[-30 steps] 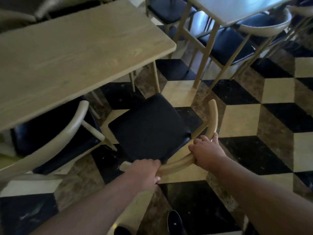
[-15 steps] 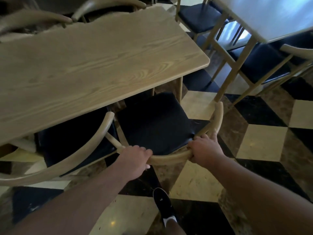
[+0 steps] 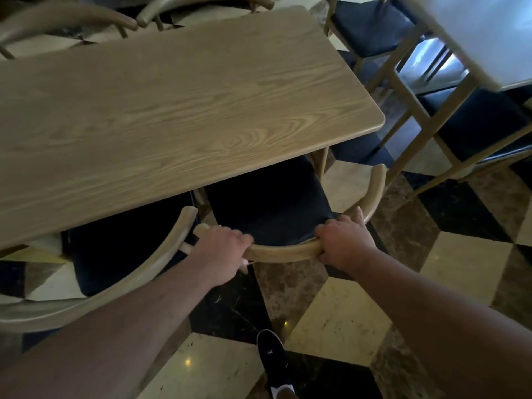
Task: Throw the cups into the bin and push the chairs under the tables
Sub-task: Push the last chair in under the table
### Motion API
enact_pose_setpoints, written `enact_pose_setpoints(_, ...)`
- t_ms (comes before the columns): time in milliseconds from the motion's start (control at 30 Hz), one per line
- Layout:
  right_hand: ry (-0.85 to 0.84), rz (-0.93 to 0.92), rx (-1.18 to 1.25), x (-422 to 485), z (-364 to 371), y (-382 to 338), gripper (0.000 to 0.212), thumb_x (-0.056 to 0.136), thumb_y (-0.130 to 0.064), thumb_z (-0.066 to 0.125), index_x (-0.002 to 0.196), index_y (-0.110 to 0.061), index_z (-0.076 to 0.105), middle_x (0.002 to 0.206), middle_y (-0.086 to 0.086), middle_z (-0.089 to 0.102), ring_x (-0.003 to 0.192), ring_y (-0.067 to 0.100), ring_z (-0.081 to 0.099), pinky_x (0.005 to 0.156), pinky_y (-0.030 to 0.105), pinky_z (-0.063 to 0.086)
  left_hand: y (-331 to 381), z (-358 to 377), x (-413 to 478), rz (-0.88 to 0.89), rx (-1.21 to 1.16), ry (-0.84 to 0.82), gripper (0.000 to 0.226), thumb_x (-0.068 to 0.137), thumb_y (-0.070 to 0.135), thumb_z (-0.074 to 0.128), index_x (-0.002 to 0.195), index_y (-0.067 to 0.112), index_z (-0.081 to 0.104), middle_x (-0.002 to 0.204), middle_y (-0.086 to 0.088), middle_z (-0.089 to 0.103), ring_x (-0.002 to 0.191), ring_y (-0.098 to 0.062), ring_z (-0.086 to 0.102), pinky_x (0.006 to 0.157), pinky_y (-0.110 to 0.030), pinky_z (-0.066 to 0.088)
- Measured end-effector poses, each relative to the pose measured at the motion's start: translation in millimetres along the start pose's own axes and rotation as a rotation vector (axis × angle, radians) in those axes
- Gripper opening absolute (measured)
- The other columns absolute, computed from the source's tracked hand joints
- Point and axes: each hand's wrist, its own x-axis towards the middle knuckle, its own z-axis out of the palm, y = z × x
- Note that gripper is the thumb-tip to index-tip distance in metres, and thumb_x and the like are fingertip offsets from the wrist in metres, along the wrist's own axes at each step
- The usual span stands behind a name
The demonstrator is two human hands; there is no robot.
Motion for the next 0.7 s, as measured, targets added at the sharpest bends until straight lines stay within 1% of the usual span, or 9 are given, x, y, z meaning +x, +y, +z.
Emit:
enact_pose_setpoints(67,0.000,-0.005,-0.001,7,-5,2,0.039,0.095,-0.049,0.069,0.129,-0.033,0.062,0.121,-0.005,0.064,0.126,0.029,0.055,0.121,0.074,0.013,-5,-2,6,-0.008,-0.017,0.000,0.035,0.100,0.048,0.062,0.129,0.028,0.059,0.106,0.006,0.064,0.098,-0.020,0.060,0.088,-0.039,0.042)
enact_pose_setpoints(167,-0.005,0.001,-0.008,16,-11,3,0.039,0.096,-0.048,0.069,0.129,-0.031,0.061,0.122,-0.003,0.063,0.127,0.030,0.055,0.122,0.074,0.013,-10,-4,14,-0.016,-0.028,0.013,0.036,0.100,0.047,0.062,0.131,0.029,0.058,0.106,0.007,0.063,0.099,-0.019,0.058,0.091,-0.039,0.040)
enact_pose_setpoints(333,-0.006,0.003,-0.029,30,-19,12,0.040,0.096,-0.049,0.070,0.131,-0.032,0.061,0.123,-0.003,0.065,0.128,0.029,0.055,0.123,0.073,0.013,-14,-8,26,-0.025,-0.022,0.030,0.036,0.101,0.048,0.061,0.132,0.030,0.057,0.108,0.008,0.063,0.101,-0.018,0.058,0.096,-0.039,0.039)
enact_pose_setpoints(467,0.005,0.004,-0.039,43,-25,19,0.040,0.094,-0.049,0.072,0.129,-0.033,0.062,0.122,-0.005,0.065,0.128,0.029,0.056,0.123,0.073,0.013,-17,-5,37,-0.052,-0.023,0.068,0.034,0.099,0.047,0.063,0.129,0.032,0.059,0.104,0.010,0.063,0.101,-0.018,0.059,0.103,-0.042,0.040)
enact_pose_setpoints(600,-0.010,-0.007,-0.049,50,-25,22,0.041,0.092,-0.052,0.073,0.128,-0.035,0.063,0.123,-0.005,0.066,0.129,0.029,0.056,0.122,0.074,0.013,-22,1,42,-0.039,-0.004,0.076,0.034,0.099,0.049,0.061,0.128,0.031,0.059,0.103,0.009,0.063,0.100,-0.019,0.060,0.101,-0.042,0.042)
enact_pose_setpoints(667,0.002,-0.005,-0.067,51,-24,21,0.041,0.094,-0.051,0.072,0.130,-0.034,0.062,0.124,-0.005,0.065,0.129,0.030,0.055,0.122,0.074,0.013,-22,2,40,-0.031,0.007,0.095,0.040,0.099,0.053,0.059,0.132,0.030,0.059,0.109,0.007,0.064,0.106,-0.020,0.059,0.102,-0.042,0.043)
enact_pose_setpoints(700,0.006,-0.003,-0.075,51,-23,20,0.040,0.095,-0.050,0.070,0.131,-0.034,0.062,0.125,-0.004,0.065,0.130,0.030,0.055,0.122,0.074,0.013,-24,2,39,-0.047,0.010,0.109,0.045,0.098,0.055,0.060,0.135,0.029,0.059,0.116,0.005,0.064,0.112,-0.021,0.058,0.105,-0.043,0.043)
